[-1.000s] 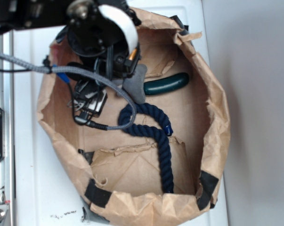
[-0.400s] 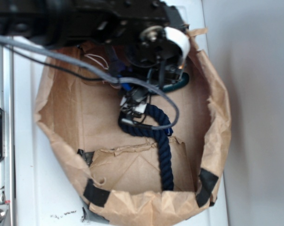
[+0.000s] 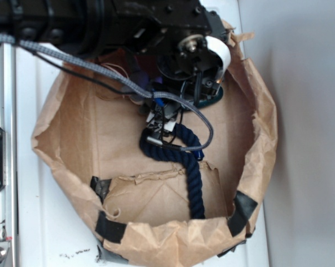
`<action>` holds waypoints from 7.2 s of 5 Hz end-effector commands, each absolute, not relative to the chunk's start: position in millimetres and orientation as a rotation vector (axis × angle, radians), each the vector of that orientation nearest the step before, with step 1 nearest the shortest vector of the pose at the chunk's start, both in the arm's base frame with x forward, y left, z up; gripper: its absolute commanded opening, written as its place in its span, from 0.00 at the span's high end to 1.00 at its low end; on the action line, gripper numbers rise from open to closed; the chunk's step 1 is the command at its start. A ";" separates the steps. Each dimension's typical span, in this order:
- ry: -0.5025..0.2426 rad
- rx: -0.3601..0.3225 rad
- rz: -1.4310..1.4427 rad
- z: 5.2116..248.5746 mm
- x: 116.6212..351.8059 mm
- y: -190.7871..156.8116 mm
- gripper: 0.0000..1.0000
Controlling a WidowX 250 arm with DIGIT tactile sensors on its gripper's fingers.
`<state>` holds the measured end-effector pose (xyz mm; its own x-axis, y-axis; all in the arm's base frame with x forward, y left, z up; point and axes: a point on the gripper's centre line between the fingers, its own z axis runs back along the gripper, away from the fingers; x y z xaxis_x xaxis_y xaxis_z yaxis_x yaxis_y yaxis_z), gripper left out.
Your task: Grab the gray animal.
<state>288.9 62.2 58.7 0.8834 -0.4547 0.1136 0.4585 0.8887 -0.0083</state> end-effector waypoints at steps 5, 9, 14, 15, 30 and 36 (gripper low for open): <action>-0.239 0.066 -0.556 79.8 237.8 84.2 0.00; -0.244 0.159 -0.495 44.4 262.2 76.0 1.00; -0.243 -0.066 -0.525 122.0 248.7 44.0 1.00; -0.235 -0.055 -0.513 117.7 249.5 60.0 1.00; -0.236 0.004 -0.409 71.1 312.4 21.7 0.00; -0.284 0.104 -0.372 52.2 321.2 30.6 0.00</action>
